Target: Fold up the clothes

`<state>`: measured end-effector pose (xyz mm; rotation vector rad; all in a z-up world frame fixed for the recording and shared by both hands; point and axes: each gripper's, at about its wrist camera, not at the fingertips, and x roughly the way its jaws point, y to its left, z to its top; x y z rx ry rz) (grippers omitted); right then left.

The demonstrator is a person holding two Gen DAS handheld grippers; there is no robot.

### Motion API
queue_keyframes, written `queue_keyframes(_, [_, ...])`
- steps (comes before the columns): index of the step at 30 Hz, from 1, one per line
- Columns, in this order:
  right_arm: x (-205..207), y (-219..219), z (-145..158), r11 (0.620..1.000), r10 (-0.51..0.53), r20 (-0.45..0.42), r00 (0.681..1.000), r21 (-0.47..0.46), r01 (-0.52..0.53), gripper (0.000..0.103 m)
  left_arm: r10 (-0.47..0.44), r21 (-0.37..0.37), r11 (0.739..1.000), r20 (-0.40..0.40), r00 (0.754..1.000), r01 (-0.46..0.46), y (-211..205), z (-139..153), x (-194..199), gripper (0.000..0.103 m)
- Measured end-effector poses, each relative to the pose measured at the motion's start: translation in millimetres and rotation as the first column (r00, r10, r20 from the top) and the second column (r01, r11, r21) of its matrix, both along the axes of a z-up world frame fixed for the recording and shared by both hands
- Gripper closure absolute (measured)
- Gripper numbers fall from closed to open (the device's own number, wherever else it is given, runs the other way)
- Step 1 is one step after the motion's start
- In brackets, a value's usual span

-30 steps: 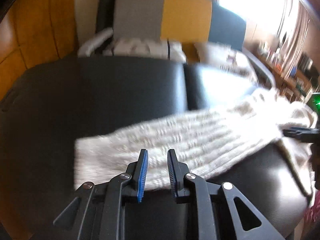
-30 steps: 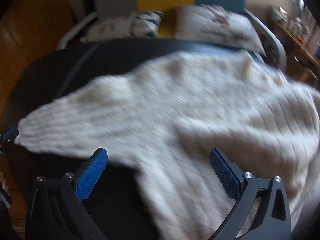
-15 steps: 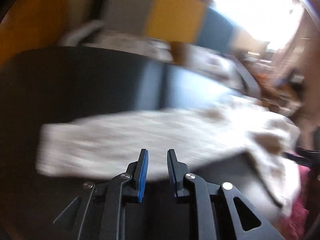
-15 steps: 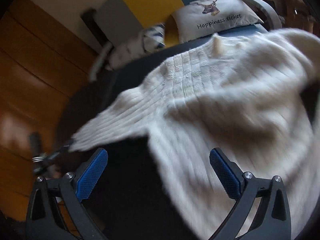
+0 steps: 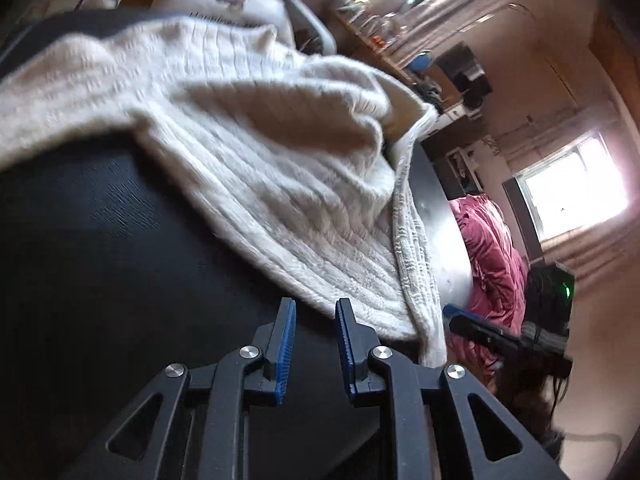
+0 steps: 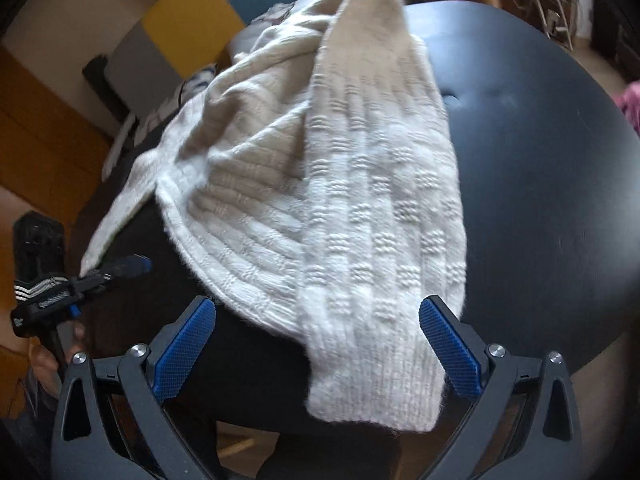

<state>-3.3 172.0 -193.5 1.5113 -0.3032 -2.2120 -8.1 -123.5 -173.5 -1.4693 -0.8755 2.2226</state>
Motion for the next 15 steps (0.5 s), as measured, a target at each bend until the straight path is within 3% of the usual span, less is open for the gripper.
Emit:
queue_keyframes(6, [6,4,-3,1.0,-0.014,-0.058,0.998,-0.02,0.013,0.0,0.09,0.055,0.994,0.128,0.988,-0.098,-3,-24,-4,0.082])
queue_keyframes(12, [12,-1,4,0.999,0.047,-0.109,0.993,-0.015,-0.049,0.0,0.169,0.131,0.973,0.167,0.971,-0.192,8,-36,-22,0.081])
queue_keyframes(13, [12,-4,3,0.998,0.059,-0.114,0.992,0.008,-0.058,0.0,0.183,0.128,0.97,0.166,0.969,-0.205,11,-37,-24,0.086])
queue_keyframes(15, [9,-8,-2,0.996,0.069,-0.112,0.991,0.062,-0.062,0.0,0.198,0.051,0.977,0.137,0.97,-0.207,19,-33,-26,0.098])
